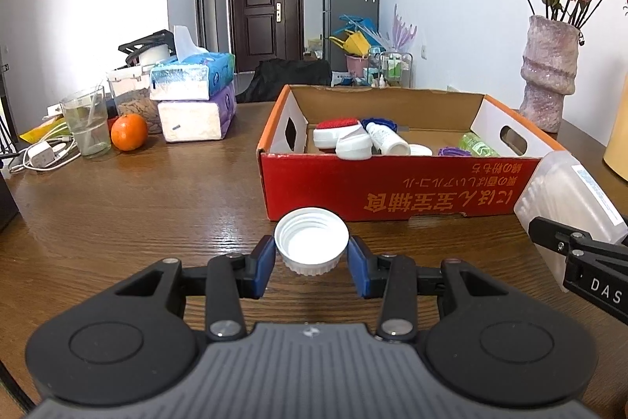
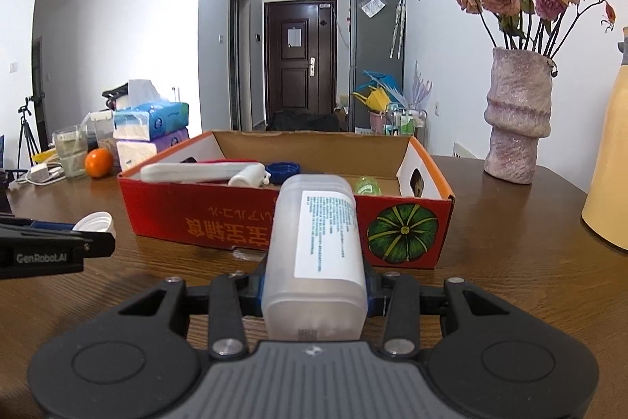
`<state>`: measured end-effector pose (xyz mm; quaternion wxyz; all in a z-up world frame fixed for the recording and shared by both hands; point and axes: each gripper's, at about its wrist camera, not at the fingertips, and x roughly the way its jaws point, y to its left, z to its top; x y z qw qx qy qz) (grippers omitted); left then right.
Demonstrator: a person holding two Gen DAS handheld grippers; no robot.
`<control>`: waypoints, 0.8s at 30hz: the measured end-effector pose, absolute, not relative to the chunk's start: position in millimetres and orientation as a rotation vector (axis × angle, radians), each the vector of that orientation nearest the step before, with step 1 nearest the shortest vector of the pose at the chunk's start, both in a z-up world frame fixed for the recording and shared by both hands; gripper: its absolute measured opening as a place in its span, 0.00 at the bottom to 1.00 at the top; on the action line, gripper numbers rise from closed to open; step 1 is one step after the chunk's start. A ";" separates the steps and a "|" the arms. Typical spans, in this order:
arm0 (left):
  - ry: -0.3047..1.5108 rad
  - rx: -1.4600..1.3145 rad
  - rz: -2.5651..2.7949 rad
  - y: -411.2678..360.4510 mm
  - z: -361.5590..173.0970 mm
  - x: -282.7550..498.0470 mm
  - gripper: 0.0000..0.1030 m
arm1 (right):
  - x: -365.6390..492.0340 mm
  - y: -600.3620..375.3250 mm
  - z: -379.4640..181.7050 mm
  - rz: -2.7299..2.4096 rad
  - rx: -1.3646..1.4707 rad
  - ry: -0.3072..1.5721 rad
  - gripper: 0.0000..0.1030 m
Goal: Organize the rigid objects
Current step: 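Lift the white cap and white container and carry them over the box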
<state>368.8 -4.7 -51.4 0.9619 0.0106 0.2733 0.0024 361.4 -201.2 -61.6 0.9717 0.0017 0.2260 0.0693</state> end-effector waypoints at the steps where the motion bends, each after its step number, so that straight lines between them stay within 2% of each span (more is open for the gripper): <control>1: 0.549 0.022 0.006 -5.3 -50.5 367.4 0.40 | 359.0 -201.3 -60.1 0.141 0.005 0.449 0.39; 24: 0.404 0.010 -0.017 -39.7 5.1 362.2 0.40 | 363.1 -212.6 -15.9 0.152 0.016 0.330 0.39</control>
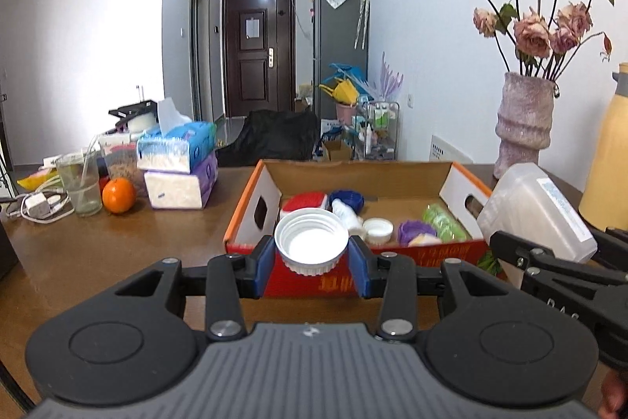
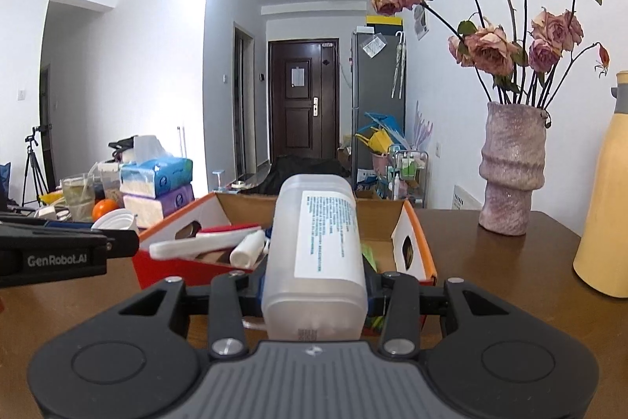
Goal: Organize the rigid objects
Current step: 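Lift the white cap and white container and carry them over the box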
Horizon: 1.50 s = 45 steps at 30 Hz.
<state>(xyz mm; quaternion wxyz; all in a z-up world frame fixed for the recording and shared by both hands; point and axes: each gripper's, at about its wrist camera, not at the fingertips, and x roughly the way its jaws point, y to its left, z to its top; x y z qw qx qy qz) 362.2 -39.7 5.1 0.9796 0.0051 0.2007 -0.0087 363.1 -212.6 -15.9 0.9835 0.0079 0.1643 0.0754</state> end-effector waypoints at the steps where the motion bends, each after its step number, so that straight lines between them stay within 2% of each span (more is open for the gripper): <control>1: 0.397 0.008 -0.016 -40.7 7.6 364.2 0.40 | 364.7 -212.6 -15.2 0.152 0.017 0.328 0.39; 23: 0.370 -0.078 0.020 -42.2 15.6 436.2 0.40 | 428.0 -214.6 -16.5 0.140 0.059 0.304 0.39; 45: 0.410 -0.064 0.001 -56.5 1.5 499.2 0.40 | 488.6 -217.4 -31.1 0.135 0.057 0.340 0.39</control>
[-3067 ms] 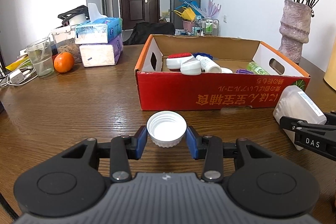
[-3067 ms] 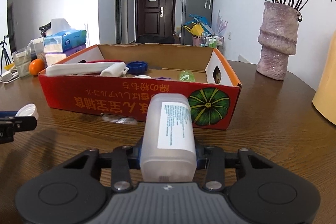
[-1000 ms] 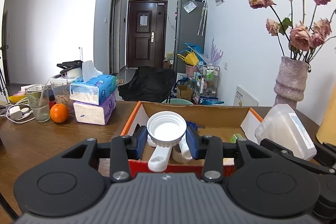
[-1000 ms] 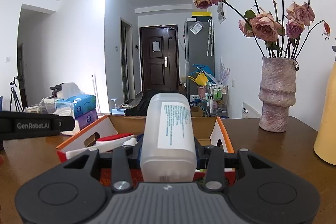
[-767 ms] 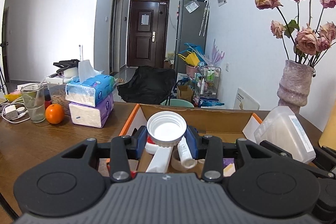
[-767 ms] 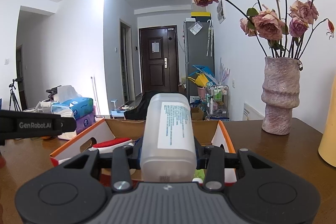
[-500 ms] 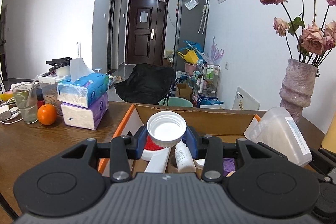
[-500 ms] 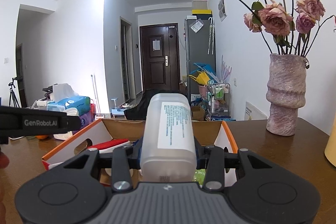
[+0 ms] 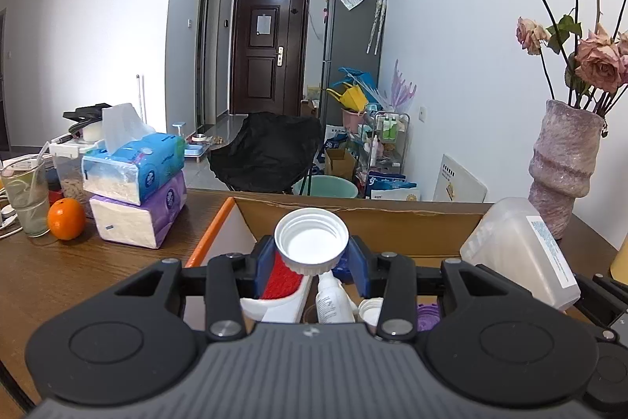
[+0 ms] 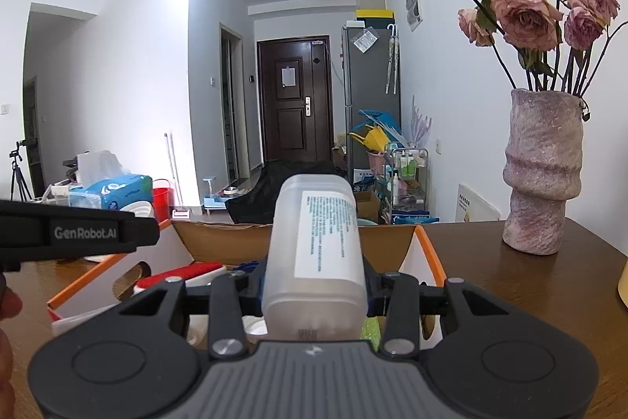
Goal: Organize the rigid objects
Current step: 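Lift the white cap and white container and carry them over the box, then lower the white cap and container into the box and open both tools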
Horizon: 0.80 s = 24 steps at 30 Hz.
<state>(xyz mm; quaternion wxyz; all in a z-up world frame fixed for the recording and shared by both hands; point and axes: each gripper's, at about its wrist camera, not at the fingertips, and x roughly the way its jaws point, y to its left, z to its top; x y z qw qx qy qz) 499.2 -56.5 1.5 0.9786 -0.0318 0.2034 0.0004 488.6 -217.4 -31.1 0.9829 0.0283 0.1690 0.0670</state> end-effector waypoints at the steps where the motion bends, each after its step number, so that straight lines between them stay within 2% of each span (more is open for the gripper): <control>1: 0.412 -0.063 0.001 -57.1 0.6 501.6 0.40 | 491.0 -217.8 -31.8 0.134 0.056 0.342 0.39; 24: 0.442 -0.035 -0.011 -64.1 -8.8 549.3 0.40 | 537.0 -214.4 -40.1 0.126 0.013 0.388 0.39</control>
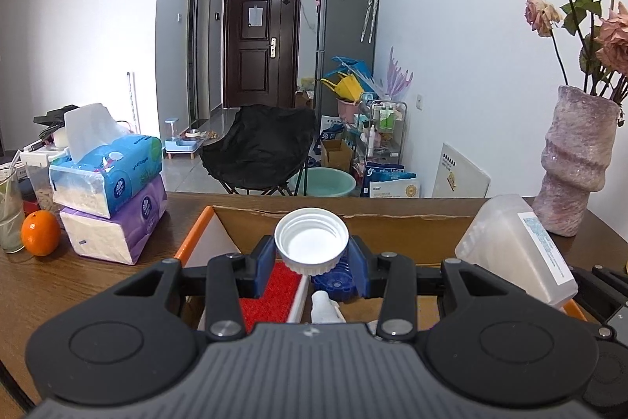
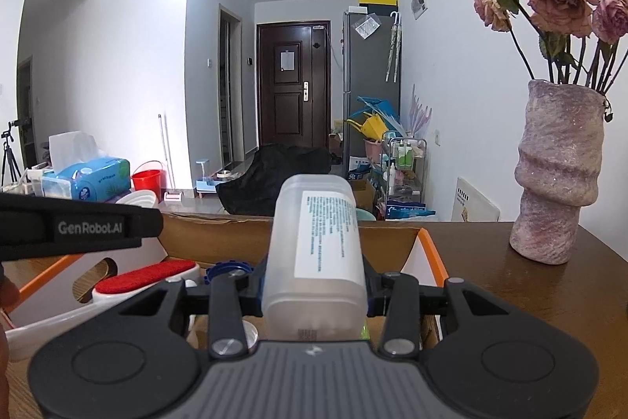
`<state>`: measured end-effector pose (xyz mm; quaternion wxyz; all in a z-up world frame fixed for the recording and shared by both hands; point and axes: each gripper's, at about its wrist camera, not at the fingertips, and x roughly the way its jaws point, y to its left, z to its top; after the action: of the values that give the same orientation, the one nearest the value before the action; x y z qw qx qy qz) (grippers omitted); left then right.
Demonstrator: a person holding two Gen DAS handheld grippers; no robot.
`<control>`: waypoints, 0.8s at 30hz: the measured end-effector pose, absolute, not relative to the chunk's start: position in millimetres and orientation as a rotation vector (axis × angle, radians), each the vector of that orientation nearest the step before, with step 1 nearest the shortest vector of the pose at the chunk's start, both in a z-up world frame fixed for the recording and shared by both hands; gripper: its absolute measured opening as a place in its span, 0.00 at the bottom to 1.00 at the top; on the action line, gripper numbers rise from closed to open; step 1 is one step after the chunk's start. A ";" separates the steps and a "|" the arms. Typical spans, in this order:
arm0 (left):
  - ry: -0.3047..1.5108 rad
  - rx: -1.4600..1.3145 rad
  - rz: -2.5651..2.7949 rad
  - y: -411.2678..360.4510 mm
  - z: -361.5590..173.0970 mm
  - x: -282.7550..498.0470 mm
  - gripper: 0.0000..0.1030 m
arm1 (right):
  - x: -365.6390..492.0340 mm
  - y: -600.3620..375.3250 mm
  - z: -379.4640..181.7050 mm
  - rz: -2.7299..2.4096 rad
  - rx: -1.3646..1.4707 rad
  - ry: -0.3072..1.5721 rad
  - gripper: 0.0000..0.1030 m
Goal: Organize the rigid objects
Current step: 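Lower the white cap and container into the box and open both tools, then withdraw both open tools up from the box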
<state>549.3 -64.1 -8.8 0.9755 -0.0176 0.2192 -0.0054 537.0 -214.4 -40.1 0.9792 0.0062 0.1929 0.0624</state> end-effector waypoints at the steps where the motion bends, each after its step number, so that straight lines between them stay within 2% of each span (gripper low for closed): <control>1: 0.445 -0.034 -0.010 -64.1 -9.4 550.9 0.40 | 538.0 -213.7 -40.5 0.124 0.011 0.393 0.39; 7: 0.456 -0.030 -0.003 -62.7 -10.4 555.3 0.41 | 541.5 -213.1 -42.6 0.115 0.004 0.425 0.39; 10: 0.446 -0.031 -0.003 -61.5 -8.5 553.7 0.52 | 541.5 -213.5 -42.6 0.097 -0.004 0.430 0.39; 11: 0.443 -0.030 -0.002 -61.1 -7.6 553.6 0.56 | 541.4 -213.6 -42.3 0.088 -0.008 0.427 0.42; 13: 0.436 -0.029 0.013 -59.7 -6.1 552.5 0.82 | 539.7 -213.3 -40.9 0.078 -0.013 0.423 0.56; 15: 0.420 -0.023 0.031 -58.6 -4.2 550.0 0.91 | 538.0 -214.3 -39.1 0.062 -0.016 0.415 0.86; 16: 0.417 -0.024 0.035 -57.5 -2.7 549.1 0.99 | 536.8 -215.0 -38.2 0.054 -0.015 0.406 0.92; 17: 0.410 -0.026 0.041 -56.3 -1.4 547.8 1.00 | 536.5 -216.0 -37.2 0.047 -0.014 0.400 0.98; 18: 0.402 -0.026 0.047 -55.3 -0.1 546.6 1.00 | 536.6 -216.8 -36.7 0.043 -0.012 0.399 1.00; 24: 0.420 -0.030 0.057 -52.0 2.7 547.3 1.00 | 540.3 -220.4 -38.1 0.039 0.000 0.423 1.00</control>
<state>547.3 -52.0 2.7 0.9776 -0.0150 0.2082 0.0280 540.3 -220.4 -38.1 0.9775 0.0000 0.2100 0.0195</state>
